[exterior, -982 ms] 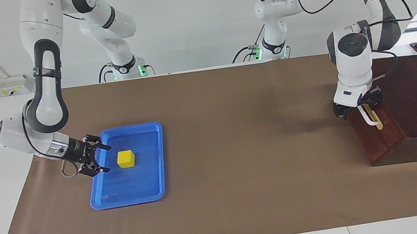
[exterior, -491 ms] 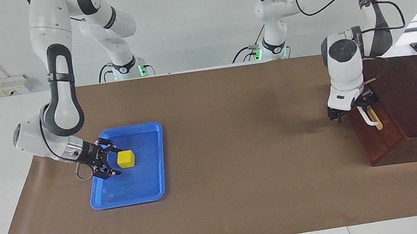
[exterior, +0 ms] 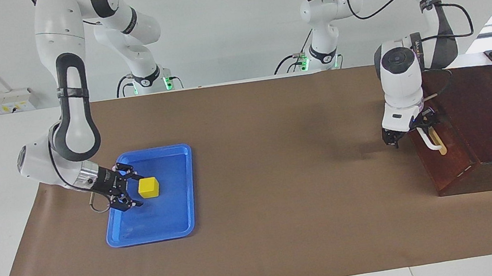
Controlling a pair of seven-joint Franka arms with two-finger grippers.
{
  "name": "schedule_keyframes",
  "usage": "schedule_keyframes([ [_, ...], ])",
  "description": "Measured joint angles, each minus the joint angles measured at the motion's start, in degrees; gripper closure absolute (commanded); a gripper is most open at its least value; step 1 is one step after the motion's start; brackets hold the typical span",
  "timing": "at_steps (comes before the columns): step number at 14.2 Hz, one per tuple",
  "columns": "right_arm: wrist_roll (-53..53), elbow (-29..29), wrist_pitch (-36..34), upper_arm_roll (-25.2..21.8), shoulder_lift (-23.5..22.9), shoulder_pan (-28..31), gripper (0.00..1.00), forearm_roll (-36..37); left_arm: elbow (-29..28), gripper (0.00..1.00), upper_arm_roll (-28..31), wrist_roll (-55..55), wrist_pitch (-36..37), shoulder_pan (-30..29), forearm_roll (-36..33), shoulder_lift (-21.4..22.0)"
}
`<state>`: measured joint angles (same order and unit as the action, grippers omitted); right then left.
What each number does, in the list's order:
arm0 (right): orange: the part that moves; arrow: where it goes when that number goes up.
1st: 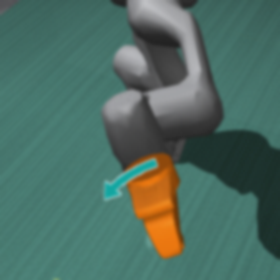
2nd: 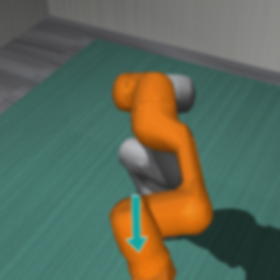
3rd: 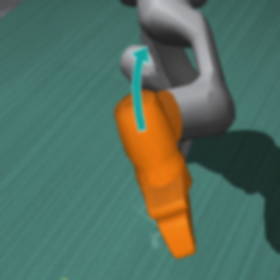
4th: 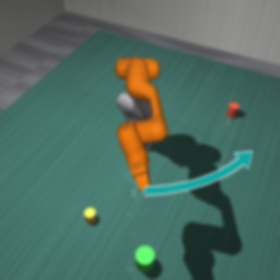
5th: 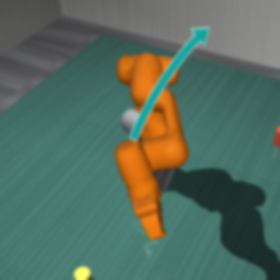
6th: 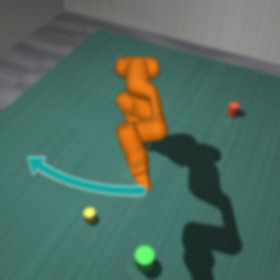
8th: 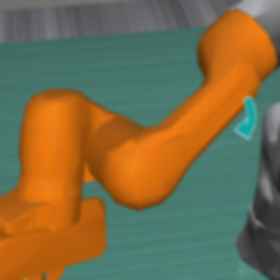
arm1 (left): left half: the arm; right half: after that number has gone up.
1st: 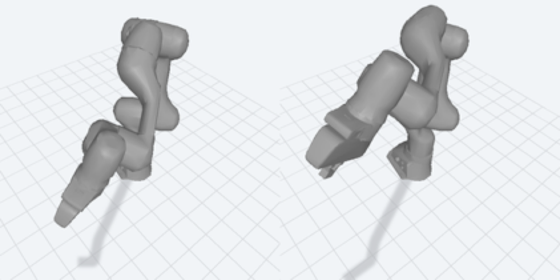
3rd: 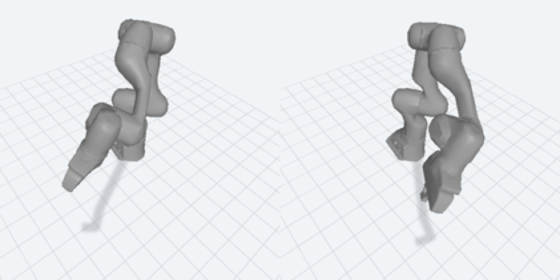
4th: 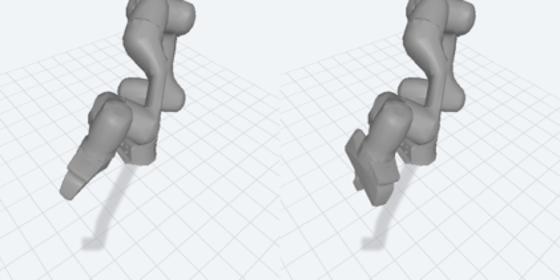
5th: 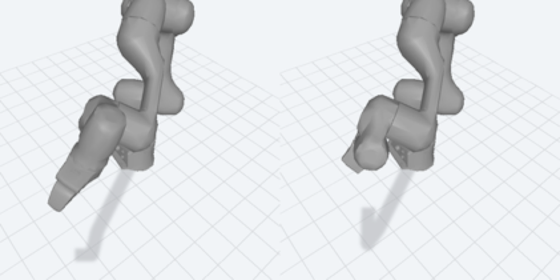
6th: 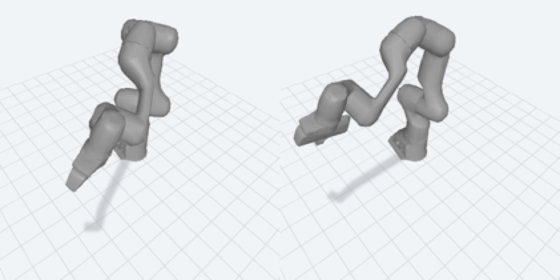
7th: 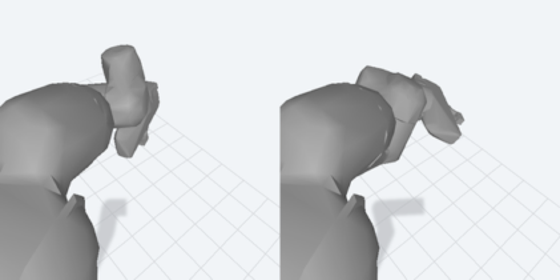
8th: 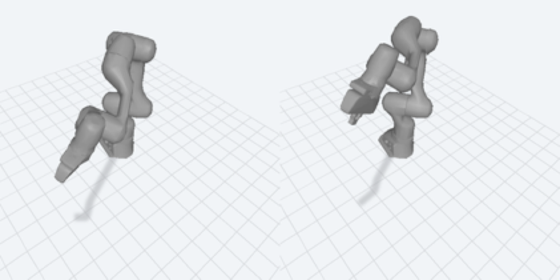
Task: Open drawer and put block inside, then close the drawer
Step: 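Grasp the cube with the right gripper while the left gripper opens the drawer, then carry the cube with the right gripper while the left gripper approaches it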
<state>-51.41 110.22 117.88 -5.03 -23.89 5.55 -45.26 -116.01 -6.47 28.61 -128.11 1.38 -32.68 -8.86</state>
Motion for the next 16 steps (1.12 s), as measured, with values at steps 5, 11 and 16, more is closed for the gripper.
schedule_keyframes([
  [5,0.6,0.2,0.2,0.0,0.0,0.0,0.61,-0.2,1.4,0.00,0.2,1.9,0.0,5.3,8.3,-0.4],
  [11,3.7,0.2,1.2,0.2,0.1,-1.9,1.00,-0.8,4.1,0.00,0.1,5.5,0.0,9.0,14.5,-2.1],
  [16,3.1,-4.6,0.5,0.1,0.2,-2.9,1.00,-2.4,4.4,0.00,-0.2,7.1,0.2,10.6,16.0,-2.6],
])
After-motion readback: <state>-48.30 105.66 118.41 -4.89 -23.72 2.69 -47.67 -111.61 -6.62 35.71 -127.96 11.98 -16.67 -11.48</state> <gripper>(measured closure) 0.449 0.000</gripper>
